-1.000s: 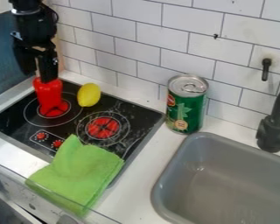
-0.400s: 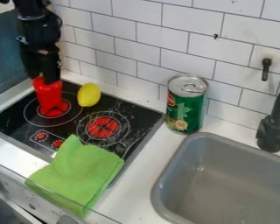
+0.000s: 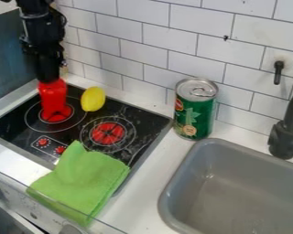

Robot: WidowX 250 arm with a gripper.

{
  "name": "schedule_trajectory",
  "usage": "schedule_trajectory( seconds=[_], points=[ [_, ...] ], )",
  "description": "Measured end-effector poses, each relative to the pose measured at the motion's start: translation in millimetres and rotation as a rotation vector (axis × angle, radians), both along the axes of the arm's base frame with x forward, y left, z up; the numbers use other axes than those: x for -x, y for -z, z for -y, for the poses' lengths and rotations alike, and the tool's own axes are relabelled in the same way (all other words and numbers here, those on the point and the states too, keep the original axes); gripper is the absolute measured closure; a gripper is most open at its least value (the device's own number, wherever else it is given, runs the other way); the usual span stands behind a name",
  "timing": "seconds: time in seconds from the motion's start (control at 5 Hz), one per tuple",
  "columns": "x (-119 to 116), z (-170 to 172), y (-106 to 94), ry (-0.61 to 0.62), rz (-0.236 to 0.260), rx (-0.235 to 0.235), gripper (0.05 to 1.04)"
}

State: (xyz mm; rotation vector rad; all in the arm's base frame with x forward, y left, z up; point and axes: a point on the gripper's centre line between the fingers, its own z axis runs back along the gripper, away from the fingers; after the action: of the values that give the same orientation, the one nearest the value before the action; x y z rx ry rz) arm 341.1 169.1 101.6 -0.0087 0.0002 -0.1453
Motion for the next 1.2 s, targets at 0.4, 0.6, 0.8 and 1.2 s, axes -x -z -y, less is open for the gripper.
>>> schedule_trajectory(
  seconds=[0.4,0.6,0.8,1.2],
  points=[
    [10.6,-20.4,-0.1,-0.066,-0.021,0.018,0.989],
    [33.3,-13.7,-25.3,-0.085,0.008,0.009,0.989],
    [81.9,10.5,-18.6,-0.135,-0.033,0.029,0.989],
    [129.9,20.2,8.4,-0.180,-0.142,0.065,0.989]
  ],
)
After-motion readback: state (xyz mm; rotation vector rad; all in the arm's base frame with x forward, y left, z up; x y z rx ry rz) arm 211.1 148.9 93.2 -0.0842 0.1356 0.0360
